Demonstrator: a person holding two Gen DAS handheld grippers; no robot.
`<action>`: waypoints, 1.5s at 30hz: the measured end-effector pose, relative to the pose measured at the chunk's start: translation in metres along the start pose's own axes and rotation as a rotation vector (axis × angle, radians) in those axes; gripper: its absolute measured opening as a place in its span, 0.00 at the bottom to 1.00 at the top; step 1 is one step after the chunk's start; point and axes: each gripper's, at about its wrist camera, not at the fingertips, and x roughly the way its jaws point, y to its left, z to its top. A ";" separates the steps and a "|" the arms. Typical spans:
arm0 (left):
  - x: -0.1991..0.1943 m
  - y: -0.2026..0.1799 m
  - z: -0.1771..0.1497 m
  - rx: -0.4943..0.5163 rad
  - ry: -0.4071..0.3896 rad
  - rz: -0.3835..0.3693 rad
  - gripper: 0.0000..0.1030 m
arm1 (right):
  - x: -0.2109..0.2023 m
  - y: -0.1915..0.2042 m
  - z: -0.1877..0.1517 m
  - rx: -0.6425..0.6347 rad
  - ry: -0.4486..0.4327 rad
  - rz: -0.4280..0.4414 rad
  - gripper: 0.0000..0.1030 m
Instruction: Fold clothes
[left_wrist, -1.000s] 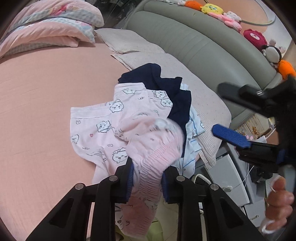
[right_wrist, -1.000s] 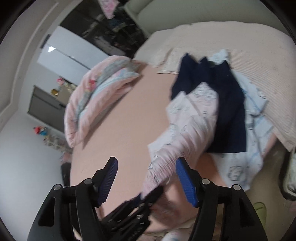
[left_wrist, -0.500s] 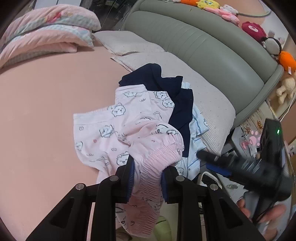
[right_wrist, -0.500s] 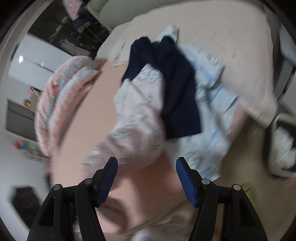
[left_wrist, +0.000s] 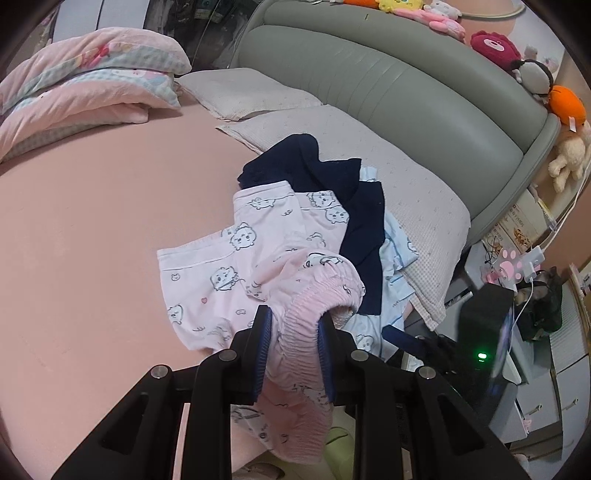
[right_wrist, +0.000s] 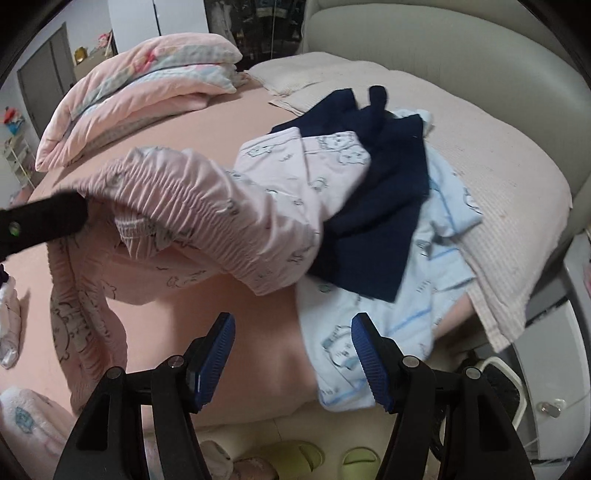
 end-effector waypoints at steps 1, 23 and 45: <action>0.001 0.002 0.000 -0.003 0.004 0.000 0.21 | 0.003 0.002 0.001 -0.007 0.001 -0.004 0.63; 0.010 0.008 -0.002 -0.023 0.048 -0.016 0.21 | 0.048 0.014 0.021 -0.040 0.015 -0.077 0.30; 0.021 0.030 -0.017 -0.099 0.178 -0.012 0.61 | 0.014 0.032 0.043 -0.121 -0.091 0.002 0.19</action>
